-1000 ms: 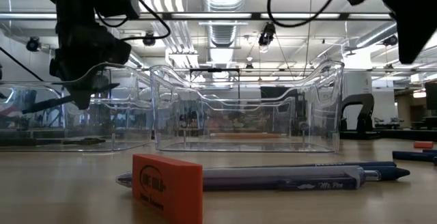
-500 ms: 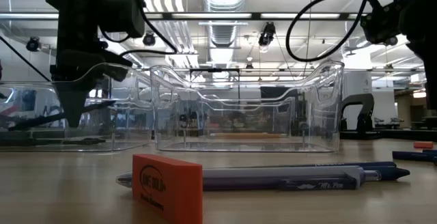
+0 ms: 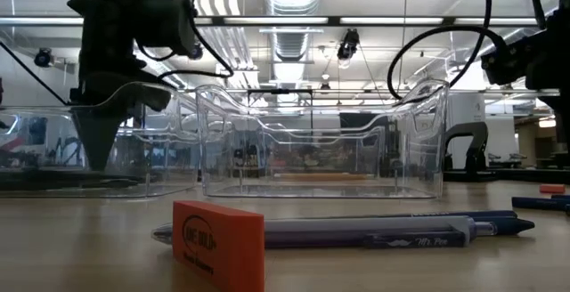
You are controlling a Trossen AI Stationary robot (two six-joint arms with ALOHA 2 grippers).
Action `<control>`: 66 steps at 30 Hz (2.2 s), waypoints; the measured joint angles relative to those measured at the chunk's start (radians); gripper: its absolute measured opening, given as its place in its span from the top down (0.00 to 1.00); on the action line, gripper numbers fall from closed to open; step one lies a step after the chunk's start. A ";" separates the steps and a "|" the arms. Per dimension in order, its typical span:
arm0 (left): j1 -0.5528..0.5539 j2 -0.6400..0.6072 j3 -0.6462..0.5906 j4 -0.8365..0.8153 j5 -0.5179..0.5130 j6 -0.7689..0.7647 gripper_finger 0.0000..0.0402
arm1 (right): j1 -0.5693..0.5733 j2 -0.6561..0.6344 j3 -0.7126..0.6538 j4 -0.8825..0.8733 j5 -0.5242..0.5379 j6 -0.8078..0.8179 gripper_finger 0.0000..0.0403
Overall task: Sort crayons/erasers/pens/pencils in bins
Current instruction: Put the black pen into the bottom left transparent bin, then put the orange eraser into the bottom right transparent bin
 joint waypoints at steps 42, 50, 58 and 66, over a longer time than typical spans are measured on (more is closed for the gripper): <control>0.021 -0.383 0.327 0.124 -0.147 0.159 0.73 | -0.305 -0.294 -0.332 0.066 -0.012 0.770 0.58; 0.066 -0.442 0.325 0.103 -0.209 0.296 0.73 | -0.310 -0.291 -0.388 0.116 0.068 0.893 0.58; 0.094 -0.471 0.321 0.061 -0.234 0.344 0.73 | -0.310 -0.287 -0.381 0.135 0.062 0.897 0.59; 0.109 -0.483 0.317 0.041 -0.234 0.375 0.73 | -0.315 -0.257 -0.348 0.182 0.062 0.894 0.63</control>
